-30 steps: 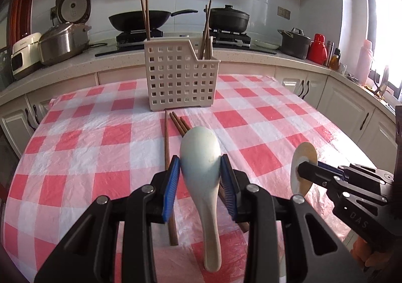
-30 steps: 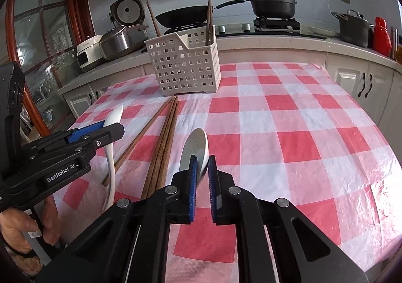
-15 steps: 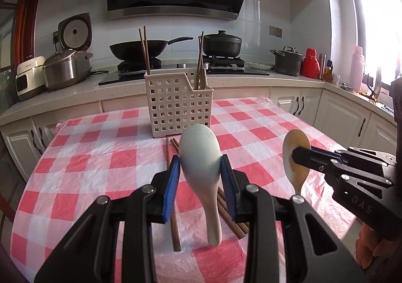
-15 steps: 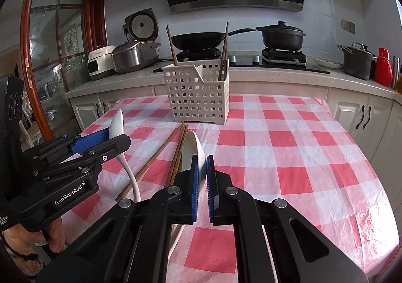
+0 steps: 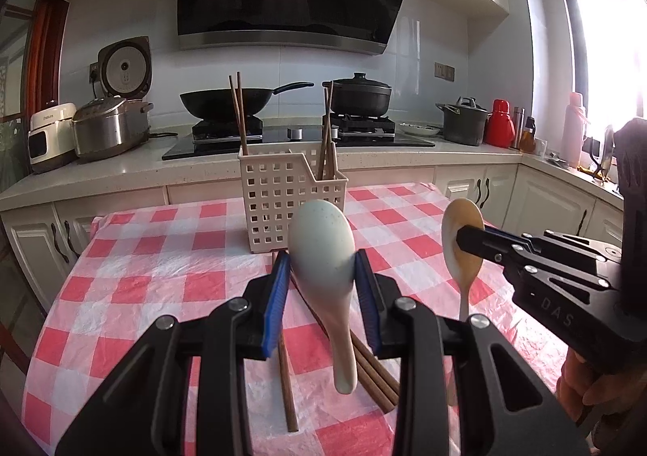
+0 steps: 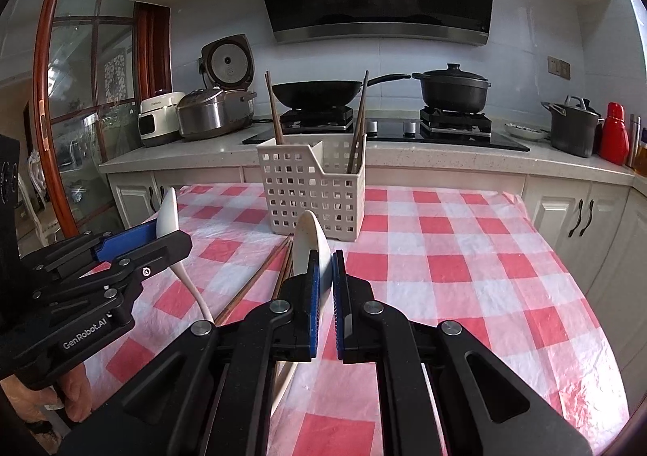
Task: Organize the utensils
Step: 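Lift the spoon upright with the left tool toward the basket while the right tool lifts its spoon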
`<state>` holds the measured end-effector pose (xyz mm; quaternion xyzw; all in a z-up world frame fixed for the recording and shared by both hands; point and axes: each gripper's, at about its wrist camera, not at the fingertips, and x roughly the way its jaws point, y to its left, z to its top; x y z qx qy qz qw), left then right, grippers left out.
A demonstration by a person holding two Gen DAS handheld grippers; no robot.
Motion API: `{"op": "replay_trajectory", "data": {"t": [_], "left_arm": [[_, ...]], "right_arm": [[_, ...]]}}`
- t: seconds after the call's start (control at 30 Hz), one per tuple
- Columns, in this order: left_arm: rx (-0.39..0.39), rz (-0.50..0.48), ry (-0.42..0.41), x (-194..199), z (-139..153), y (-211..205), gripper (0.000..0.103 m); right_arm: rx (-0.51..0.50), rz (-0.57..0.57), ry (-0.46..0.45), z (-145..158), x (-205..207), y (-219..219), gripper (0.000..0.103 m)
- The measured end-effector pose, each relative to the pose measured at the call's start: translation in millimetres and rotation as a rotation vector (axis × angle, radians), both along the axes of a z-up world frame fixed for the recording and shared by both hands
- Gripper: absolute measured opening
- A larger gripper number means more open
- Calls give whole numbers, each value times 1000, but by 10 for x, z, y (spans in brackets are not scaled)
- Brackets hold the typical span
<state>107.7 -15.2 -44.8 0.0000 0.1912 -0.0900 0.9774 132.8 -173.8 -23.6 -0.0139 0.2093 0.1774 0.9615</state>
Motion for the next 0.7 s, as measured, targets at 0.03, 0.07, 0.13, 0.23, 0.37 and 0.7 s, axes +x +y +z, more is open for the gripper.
{"op": "replay_trajectory", "data": {"t": [0.03,0.07,0.13,0.23,0.37,0.7], "left_arm": [[-3,-1,-1,33,19,12,32],[-6,0,-2,76,49,19,32],[-11,5,-5,172,110,35,32],[-17,15,-11,317,211,55,32],[-18,23,-24,527,361,71,32],[-13,86,-59,1234,898,177,32]], "right_arm": [[2,-3,-7,30,49,10,6],[1,-6,-16,58,85,26,6],[-3,-14,-40,126,193,65,6],[13,-22,-57,223,355,110,6],[18,-31,-89,371,566,180,6],[37,-102,-162,799,1255,238,6]]}}
